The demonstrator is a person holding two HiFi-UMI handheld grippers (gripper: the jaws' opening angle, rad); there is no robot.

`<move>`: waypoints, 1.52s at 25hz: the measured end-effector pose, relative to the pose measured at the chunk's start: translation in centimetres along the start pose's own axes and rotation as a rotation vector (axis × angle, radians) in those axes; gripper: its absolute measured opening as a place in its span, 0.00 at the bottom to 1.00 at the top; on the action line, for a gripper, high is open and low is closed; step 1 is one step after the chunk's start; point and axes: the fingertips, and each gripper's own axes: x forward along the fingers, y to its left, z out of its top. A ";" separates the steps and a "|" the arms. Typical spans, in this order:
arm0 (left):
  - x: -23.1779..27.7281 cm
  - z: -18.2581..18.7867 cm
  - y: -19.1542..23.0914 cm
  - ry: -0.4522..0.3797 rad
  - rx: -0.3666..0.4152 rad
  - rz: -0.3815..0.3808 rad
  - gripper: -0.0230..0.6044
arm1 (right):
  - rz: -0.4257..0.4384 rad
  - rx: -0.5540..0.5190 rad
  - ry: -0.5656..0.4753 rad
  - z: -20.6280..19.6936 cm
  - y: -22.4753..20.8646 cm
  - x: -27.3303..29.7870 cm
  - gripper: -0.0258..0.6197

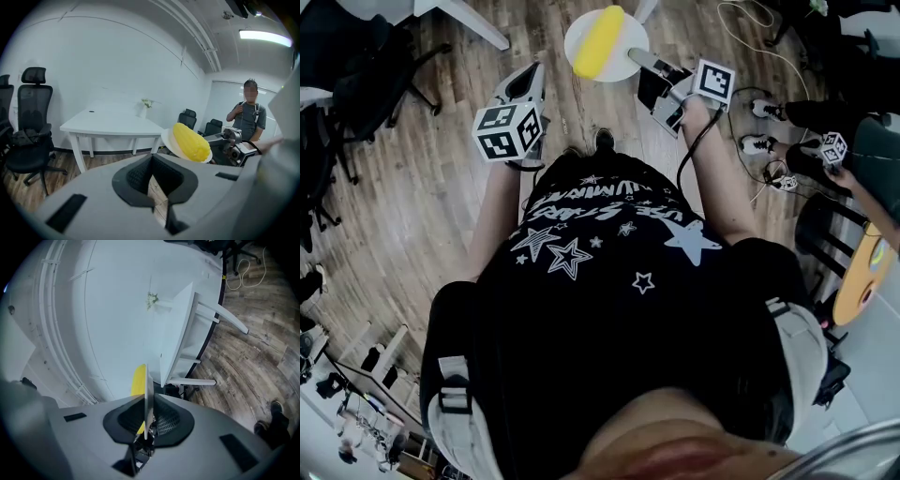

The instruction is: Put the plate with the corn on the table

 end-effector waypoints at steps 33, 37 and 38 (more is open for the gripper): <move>7.4 3.3 1.6 -0.023 -0.019 0.056 0.04 | 0.026 0.026 -0.005 8.9 -2.6 2.4 0.10; 10.4 4.8 3.6 -0.012 -0.020 0.031 0.04 | 0.009 0.021 -0.020 11.3 -3.0 4.3 0.10; 11.2 5.3 4.0 -0.010 -0.019 0.024 0.04 | 0.007 0.019 -0.025 12.1 -3.0 4.8 0.10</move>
